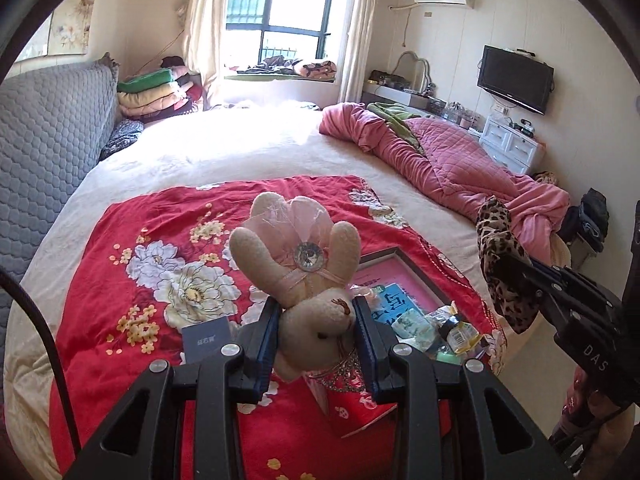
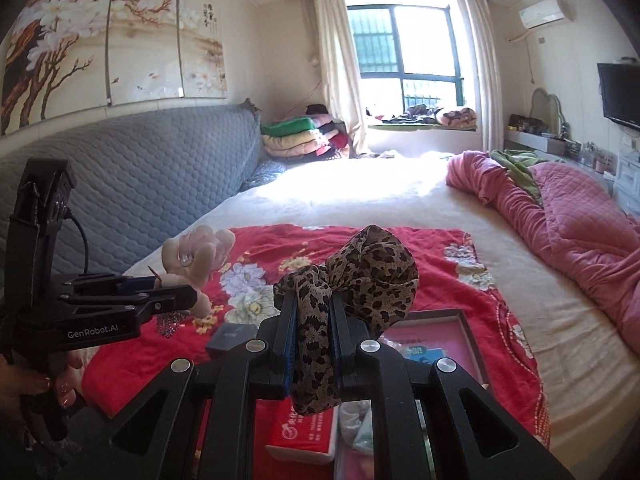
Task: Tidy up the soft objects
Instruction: 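Carry the teddy bear and leopard scrunchie over the pink tray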
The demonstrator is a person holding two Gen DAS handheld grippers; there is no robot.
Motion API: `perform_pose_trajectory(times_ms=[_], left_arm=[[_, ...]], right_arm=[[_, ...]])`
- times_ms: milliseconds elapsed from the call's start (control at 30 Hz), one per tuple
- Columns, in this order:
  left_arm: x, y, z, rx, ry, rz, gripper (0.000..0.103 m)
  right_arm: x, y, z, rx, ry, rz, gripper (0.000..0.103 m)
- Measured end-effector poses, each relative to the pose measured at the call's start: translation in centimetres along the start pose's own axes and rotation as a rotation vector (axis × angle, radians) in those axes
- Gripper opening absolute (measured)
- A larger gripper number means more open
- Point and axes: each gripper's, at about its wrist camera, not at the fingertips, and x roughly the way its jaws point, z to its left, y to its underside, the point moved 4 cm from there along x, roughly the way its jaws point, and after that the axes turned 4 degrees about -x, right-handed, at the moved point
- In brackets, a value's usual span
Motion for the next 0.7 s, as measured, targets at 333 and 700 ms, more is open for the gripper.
perform_pose_trajectory(times_ms=[333,700], left_arm=[[4.4,0.9,-7.2,0.105,0.070,0.071,0.036],[13.0,4.3,-9.8,0.153,0.075,0.227,0.036]], right_arm=[[-1.4,1.8,-5.7,0.069,0.095,0.013,0.015],[2.5,6.8,-8.1,0.111,0.098,0.126,0.015]])
